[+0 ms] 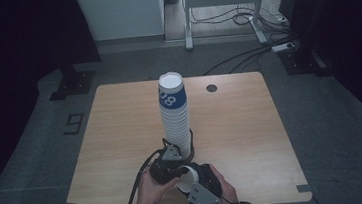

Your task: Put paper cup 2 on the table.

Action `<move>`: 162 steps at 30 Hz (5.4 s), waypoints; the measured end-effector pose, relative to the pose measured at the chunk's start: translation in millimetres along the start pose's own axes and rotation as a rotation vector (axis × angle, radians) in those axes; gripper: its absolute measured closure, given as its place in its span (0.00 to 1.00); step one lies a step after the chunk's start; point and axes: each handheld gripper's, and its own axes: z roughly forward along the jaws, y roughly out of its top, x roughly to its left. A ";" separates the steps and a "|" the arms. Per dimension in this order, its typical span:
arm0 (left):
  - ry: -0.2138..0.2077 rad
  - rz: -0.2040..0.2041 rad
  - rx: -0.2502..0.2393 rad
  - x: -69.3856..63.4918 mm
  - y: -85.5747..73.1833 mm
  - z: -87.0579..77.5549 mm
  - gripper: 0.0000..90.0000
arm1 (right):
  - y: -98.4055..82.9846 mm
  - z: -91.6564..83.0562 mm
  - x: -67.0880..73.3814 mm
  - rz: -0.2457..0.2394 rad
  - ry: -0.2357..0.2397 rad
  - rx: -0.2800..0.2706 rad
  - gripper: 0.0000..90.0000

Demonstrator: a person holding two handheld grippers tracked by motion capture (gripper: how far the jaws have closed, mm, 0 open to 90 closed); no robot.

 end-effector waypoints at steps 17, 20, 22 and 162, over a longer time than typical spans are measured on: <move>0.070 -0.072 -0.208 0.2 -16.2 -3.5 0.61 | -9.8 -5.6 -13.9 0.195 -0.007 -0.035 0.22; 0.080 -0.078 -0.242 0.5 -19.9 -4.7 0.54 | -12.9 -7.4 -17.1 0.230 -0.002 -0.043 0.22; 0.069 -0.080 -0.271 1.3 -22.9 -5.8 0.50 | -14.6 -8.4 -18.5 0.247 0.000 -0.043 0.22; 0.505 -0.123 -0.520 29.1 -103.5 -10.5 0.16 | -99.3 33.9 -143.7 0.814 -0.236 0.102 0.14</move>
